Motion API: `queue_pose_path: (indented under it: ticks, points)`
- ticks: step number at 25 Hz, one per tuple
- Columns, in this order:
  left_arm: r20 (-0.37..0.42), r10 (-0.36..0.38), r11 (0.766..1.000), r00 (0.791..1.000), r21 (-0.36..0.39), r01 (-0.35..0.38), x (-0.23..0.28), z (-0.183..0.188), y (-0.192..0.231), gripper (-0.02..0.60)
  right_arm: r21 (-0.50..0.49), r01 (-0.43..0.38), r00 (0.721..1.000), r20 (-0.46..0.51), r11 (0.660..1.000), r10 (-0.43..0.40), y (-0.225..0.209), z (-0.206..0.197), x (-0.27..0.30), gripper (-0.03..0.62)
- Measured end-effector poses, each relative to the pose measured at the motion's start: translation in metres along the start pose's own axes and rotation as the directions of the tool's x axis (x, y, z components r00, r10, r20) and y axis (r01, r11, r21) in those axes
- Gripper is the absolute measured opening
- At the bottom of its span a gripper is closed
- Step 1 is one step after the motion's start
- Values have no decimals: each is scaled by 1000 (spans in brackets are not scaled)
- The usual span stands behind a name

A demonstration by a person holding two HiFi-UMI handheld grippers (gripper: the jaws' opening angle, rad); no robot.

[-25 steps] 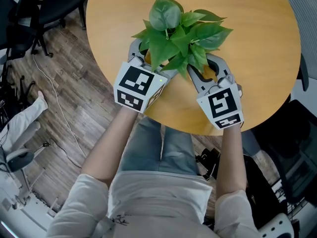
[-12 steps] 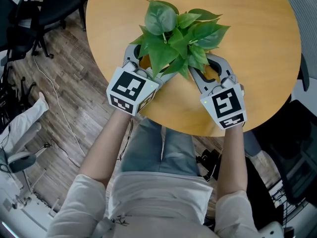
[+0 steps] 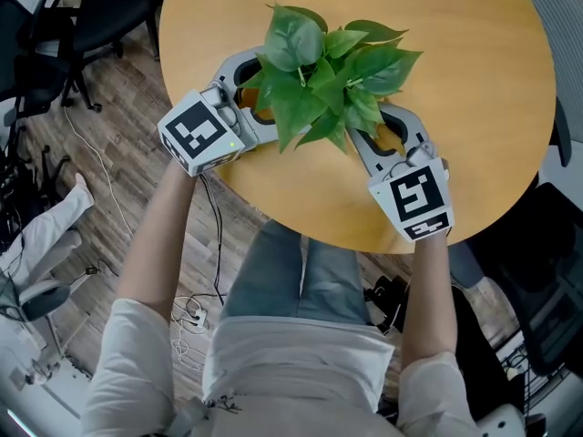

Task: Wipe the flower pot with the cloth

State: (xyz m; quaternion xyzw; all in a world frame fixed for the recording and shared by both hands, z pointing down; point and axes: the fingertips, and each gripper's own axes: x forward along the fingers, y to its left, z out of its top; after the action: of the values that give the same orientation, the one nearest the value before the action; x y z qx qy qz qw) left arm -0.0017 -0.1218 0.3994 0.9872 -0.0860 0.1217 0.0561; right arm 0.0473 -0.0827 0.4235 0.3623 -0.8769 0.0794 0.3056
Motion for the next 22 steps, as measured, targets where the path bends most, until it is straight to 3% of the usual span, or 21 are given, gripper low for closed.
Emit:
queue_pose_path:
  ticks: [5, 11, 17, 22]
  points:
    - [8, -98, 995, 995, 4, 98, 8, 6, 1, 474, -4, -7, 1000, 1, 1000, 7, 2, 0, 1, 95]
    - [19, -91, 996, 996, -4, 91, 8, 5, 3, 469, -5, -1, 1000, -5, 1000, 1, -1, -2, 0, 95]
    - [26, -82, 996, 996, -24, 83, 8, 5, 3, 466, 14, 58, 998, -15, 998, -58, -36, -4, -1, 95]
    - [19, -75, 997, 997, -29, 75, 9, 5, 3, 465, -19, 42, 999, -1, 999, -42, -39, 9, 9, 95]
